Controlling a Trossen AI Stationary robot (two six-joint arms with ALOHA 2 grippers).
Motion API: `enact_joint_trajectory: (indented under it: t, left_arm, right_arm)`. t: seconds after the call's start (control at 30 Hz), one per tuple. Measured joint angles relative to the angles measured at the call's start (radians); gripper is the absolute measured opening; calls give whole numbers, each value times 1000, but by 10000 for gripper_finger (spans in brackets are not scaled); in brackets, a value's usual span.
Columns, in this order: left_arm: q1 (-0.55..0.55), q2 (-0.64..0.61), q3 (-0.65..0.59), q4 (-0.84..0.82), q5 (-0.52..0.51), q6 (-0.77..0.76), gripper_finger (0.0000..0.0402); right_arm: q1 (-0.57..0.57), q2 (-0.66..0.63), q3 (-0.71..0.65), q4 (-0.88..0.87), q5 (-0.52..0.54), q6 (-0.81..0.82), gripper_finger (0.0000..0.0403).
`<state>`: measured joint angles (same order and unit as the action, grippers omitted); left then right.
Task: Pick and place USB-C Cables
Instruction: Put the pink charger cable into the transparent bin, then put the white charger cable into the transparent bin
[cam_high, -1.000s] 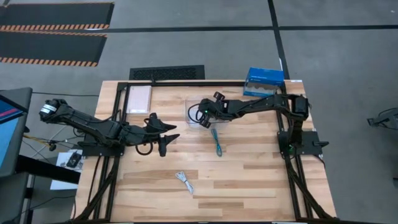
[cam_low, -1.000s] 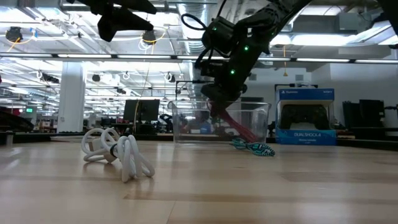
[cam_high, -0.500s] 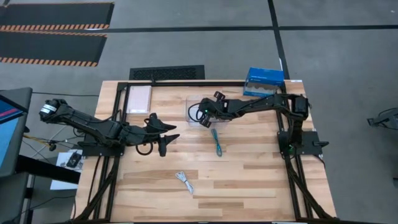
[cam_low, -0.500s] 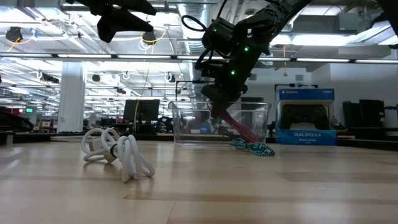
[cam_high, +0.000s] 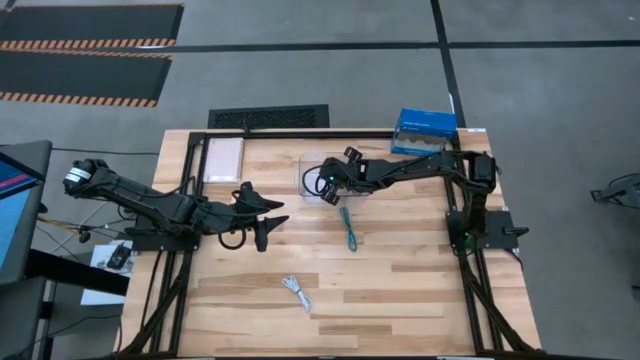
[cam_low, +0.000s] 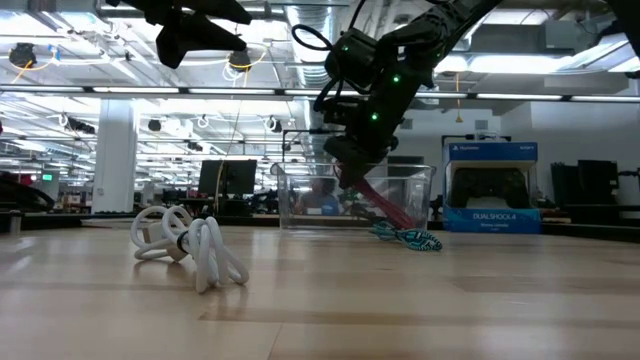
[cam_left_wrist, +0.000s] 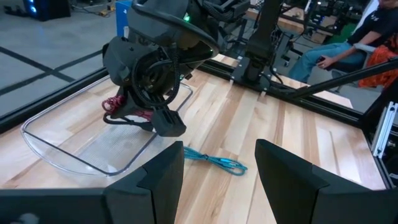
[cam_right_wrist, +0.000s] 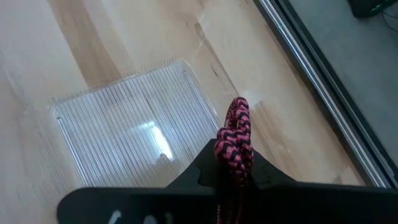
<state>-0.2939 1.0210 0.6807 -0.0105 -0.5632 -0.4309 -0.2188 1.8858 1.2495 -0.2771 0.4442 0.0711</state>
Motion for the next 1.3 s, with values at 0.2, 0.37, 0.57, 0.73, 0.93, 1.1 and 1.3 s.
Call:
enact_joint_trajectory:
  t: [0.2, 0.37, 0.57, 0.73, 0.93, 1.1, 1.3]
  left_arm:
    - [0, 0, 0, 0, 7, 0, 187]
    - [0, 0, 0, 0, 7, 0, 187]
    - [0, 0, 0, 0, 7, 0, 187]
    - [0, 0, 0, 0, 7, 0, 187]
    - [0, 0, 0, 0, 8, 0, 187]
    - [0, 0, 0, 0, 8, 0, 187]
    - [0, 0, 0, 0, 7, 0, 187]
  right_arm:
    - [0, 0, 0, 0, 1, 16, 45]
    - [0, 0, 0, 0, 1, 26, 51]
    - [-6, -1, -1, 0, 2, 26, 53]
    - [-13, -1, -1, -5, -1, 31, 77]
    - [-14, -1, -1, -7, -2, 34, 131]
    - [-14, -1, -1, -6, -3, 34, 163]
    - [-14, -1, 0, -6, -24, 34, 174]
